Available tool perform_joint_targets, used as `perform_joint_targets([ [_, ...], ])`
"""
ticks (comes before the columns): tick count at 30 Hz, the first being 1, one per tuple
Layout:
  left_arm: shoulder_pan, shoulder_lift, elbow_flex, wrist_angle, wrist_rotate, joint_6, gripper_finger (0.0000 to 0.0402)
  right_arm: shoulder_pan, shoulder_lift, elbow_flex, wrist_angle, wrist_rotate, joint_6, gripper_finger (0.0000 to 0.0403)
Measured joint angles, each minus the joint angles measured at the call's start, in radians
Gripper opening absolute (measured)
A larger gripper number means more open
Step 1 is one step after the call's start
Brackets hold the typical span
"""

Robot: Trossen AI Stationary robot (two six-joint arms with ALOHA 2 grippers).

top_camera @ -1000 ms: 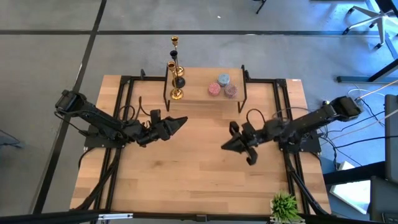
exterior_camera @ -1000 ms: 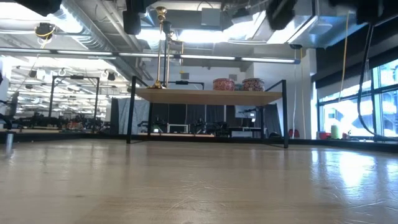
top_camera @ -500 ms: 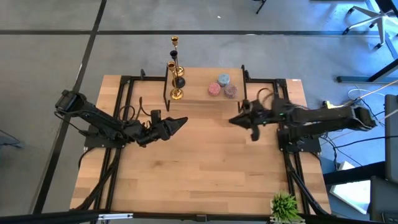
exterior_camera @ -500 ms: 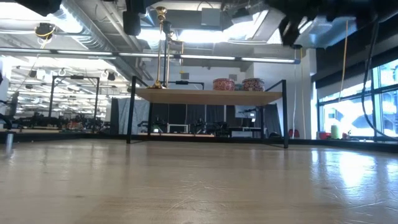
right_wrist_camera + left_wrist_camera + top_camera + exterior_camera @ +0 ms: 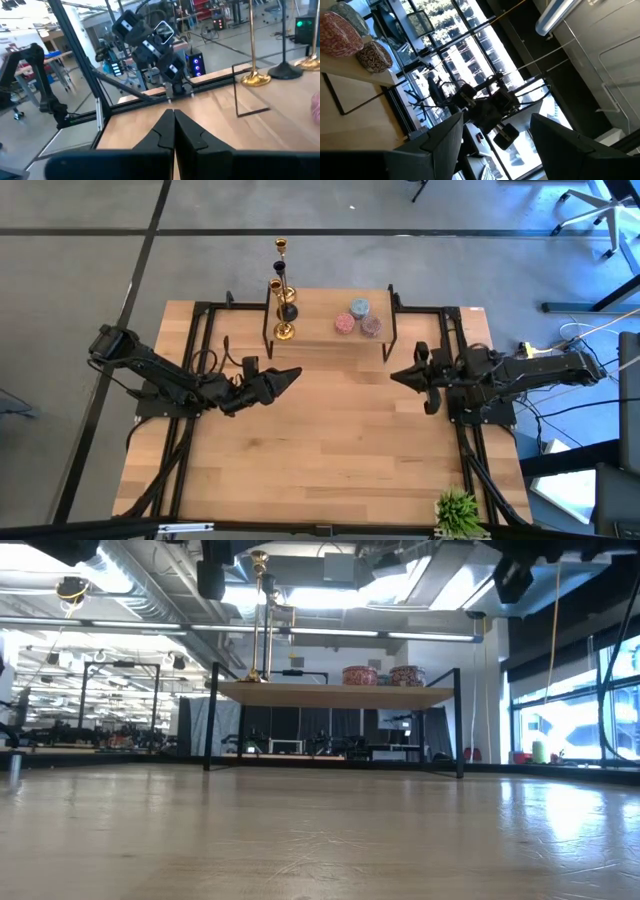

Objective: Pick & Place candle stick holders
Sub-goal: Return to Home Position

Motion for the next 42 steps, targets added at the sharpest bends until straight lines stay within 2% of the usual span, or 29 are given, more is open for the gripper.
perform_joint_targets([
  [8, 0.024, 0.000, 0.000, -0.024, 0.011, -0.027, 0.0230, 0.061, -0.107, -0.207, 0.166, 0.095, 0.057, 0.0000],
  [17, 0.027, 0.000, 0.000, -0.043, 0.028, -0.054, 0.0230, 0.060, -0.264, -0.331, 0.178, 0.101, 0.074, 0.0000],
  [24, 0.026, 0.000, 0.000, -0.043, 0.051, -0.054, 0.0230, 0.059, -0.368, -0.399, 0.171, 0.104, 0.048, 0.0000],
  [31, 0.026, 0.000, 0.000, -0.043, 0.064, -0.053, 0.0230, 0.027, -0.435, -0.500, 0.158, 0.152, 0.066, 0.0000],
  [39, 0.026, 0.000, 0.000, -0.048, 0.070, -0.053, 0.0230, -0.024, -0.448, -0.499, -0.002, 0.174, 0.088, 0.0000],
  [42, 0.026, 0.000, 0.000, -0.052, 0.075, -0.052, 0.0230, -0.045, -0.433, -0.498, -0.003, 0.182, 0.076, 0.0000],
])
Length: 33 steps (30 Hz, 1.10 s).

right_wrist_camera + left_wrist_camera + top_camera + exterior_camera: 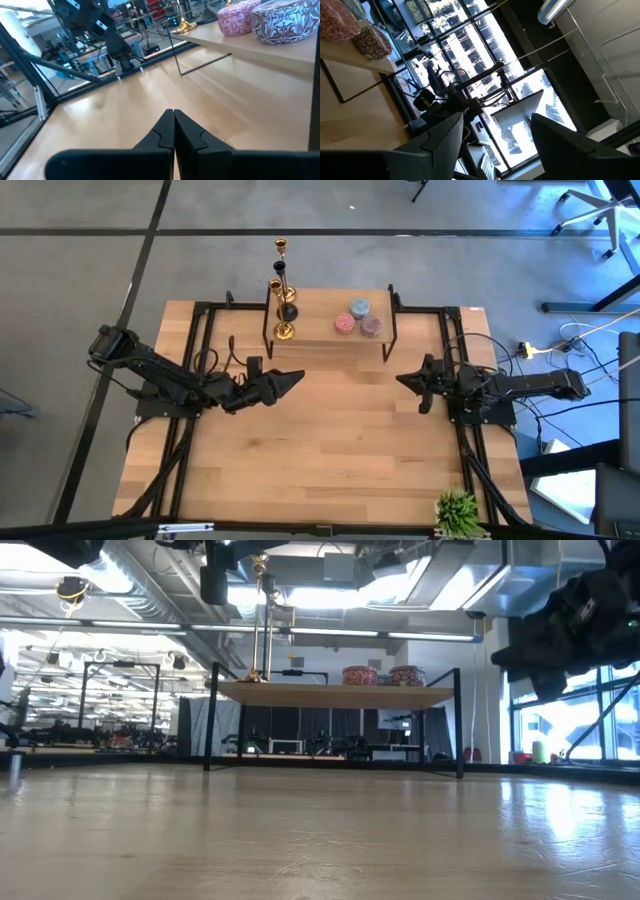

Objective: Pick & Place candle stick holders
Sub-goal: Return to Home Position

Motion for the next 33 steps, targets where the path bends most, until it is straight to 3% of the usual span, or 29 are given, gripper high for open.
perform_joint_targets([
  [7, 0.004, 0.000, 0.000, -0.016, 0.034, 0.026, 0.0230, -0.016, 0.017, 0.000, -0.002, -0.001, -0.104, 0.0000],
  [12, 0.035, 0.000, 0.000, -0.055, 0.192, 0.085, 0.0206, -0.016, 0.017, 0.000, -0.002, -0.001, -0.106, 0.0000],
  [15, 0.055, 0.000, 0.000, -0.057, 0.252, 0.117, 0.0161, -0.016, 0.017, 0.000, -0.002, -0.001, -0.106, 0.0000],
  [22, 0.120, -0.023, 0.000, -0.045, 0.393, 0.250, 0.0013, -0.016, 0.017, 0.001, -0.002, -0.001, -0.106, 0.0000],
  [25, 0.144, -0.048, 0.000, -0.046, 0.441, 0.368, 0.0003, -0.016, 0.017, 0.001, -0.002, -0.001, -0.106, 0.0000],
  [29, 0.157, -0.100, 0.000, -0.068, 0.487, 0.658, 0.0002, -0.016, 0.017, 0.001, -0.002, -0.001, -0.106, 0.0000],
  [33, 0.168, -0.182, 0.000, -0.172, 0.490, 0.815, 0.0002, -0.016, 0.017, 0.002, -0.001, -0.001, -0.106, 0.0000],
])
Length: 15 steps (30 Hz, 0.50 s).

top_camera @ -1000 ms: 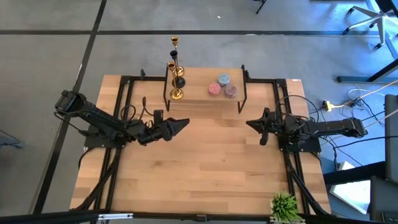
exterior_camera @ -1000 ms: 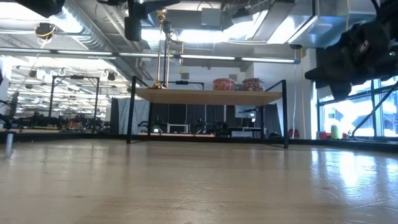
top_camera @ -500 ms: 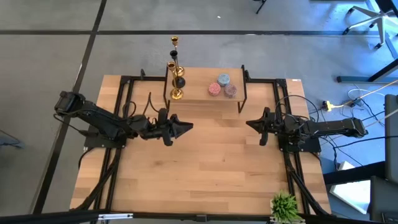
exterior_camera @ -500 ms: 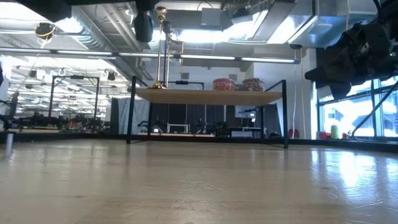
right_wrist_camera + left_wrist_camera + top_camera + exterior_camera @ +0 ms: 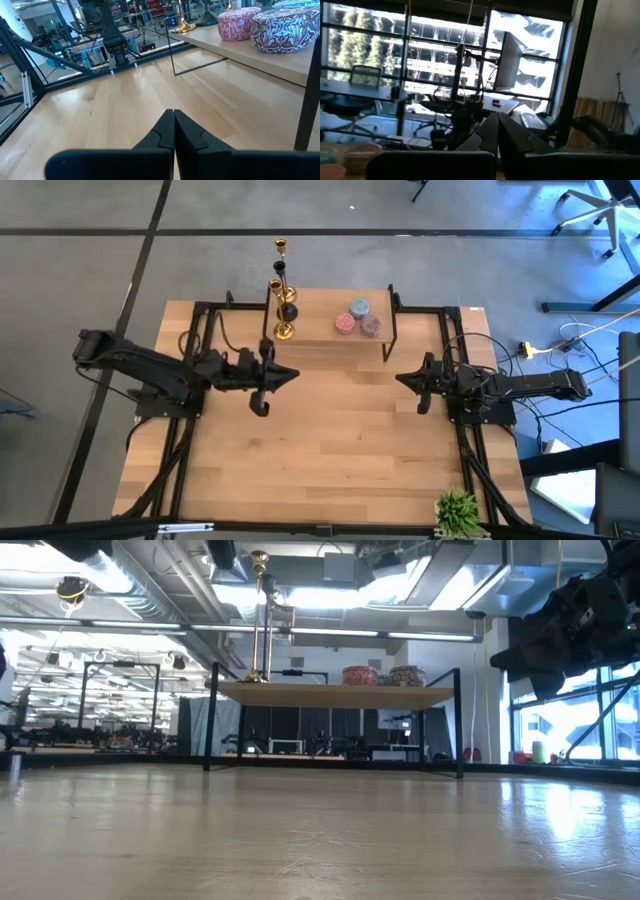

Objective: Pick & Place candle stick holders
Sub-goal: Return to Home Position

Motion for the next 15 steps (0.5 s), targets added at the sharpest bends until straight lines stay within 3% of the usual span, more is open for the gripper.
perform_joint_targets([
  [7, 0.002, -0.225, -0.036, -0.275, -0.006, 0.101, 0.0002, 0.000, 0.000, 0.000, 0.000, -0.002, 0.000, 0.0000],
  [15, 0.002, -0.513, -0.252, -0.296, -0.074, 0.052, 0.0002, 0.000, 0.000, 0.000, 0.000, -0.002, 0.000, 0.0000],
])
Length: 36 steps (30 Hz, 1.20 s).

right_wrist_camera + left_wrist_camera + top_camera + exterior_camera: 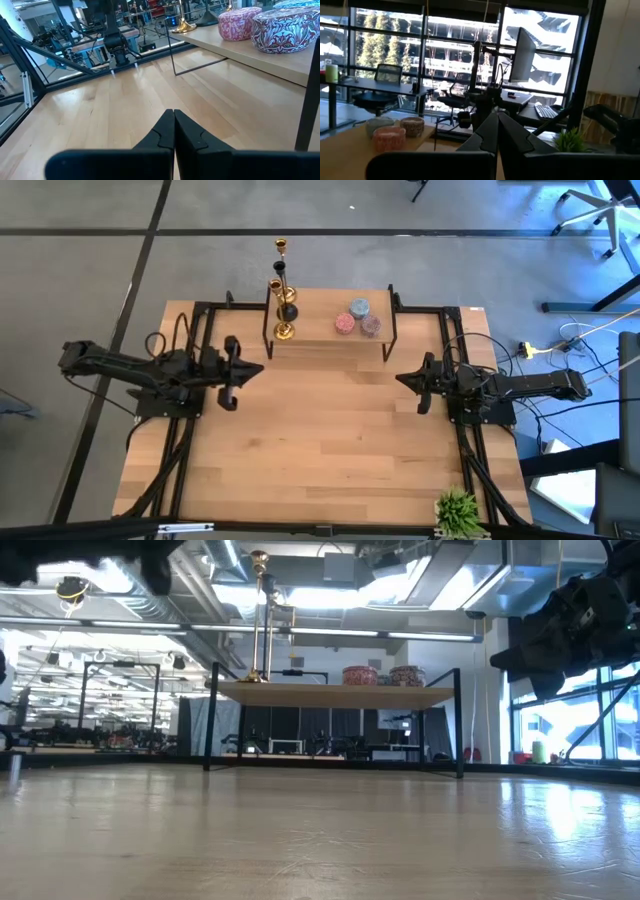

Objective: Pick & Place candle stick holders
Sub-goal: Return to Home Position

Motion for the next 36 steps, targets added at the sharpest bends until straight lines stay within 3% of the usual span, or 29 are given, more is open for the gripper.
perform_joint_targets([
  [6, 0.000, -0.150, -0.161, 0.014, 0.000, -0.038, 0.0002, 0.000, 0.000, 0.000, 0.000, 0.000, 0.000, 0.0000],
  [12, 0.000, -0.244, -0.244, -0.040, 0.016, 0.147, 0.0002, 0.000, 0.000, 0.000, 0.000, 0.000, 0.000, 0.0000],
  [17, 0.000, -0.261, -0.251, -0.102, -0.002, 0.157, 0.0002, 0.000, 0.000, 0.000, 0.000, 0.001, 0.000, 0.0000],
  [24, 0.000, -0.261, -0.251, -0.177, 0.080, 0.180, 0.0002, 0.000, 0.000, 0.000, 0.000, 0.001, 0.000, 0.0000],
  [32, 0.000, -0.269, -0.251, -0.192, 0.070, 0.160, 0.0002, 0.000, 0.000, 0.000, 0.000, 0.002, 0.000, 0.0000],
  [36, 0.000, -0.273, -0.252, -0.286, 0.051, 0.106, 0.0002, 0.000, 0.000, 0.000, 0.000, 0.002, 0.000, 0.0000],
])
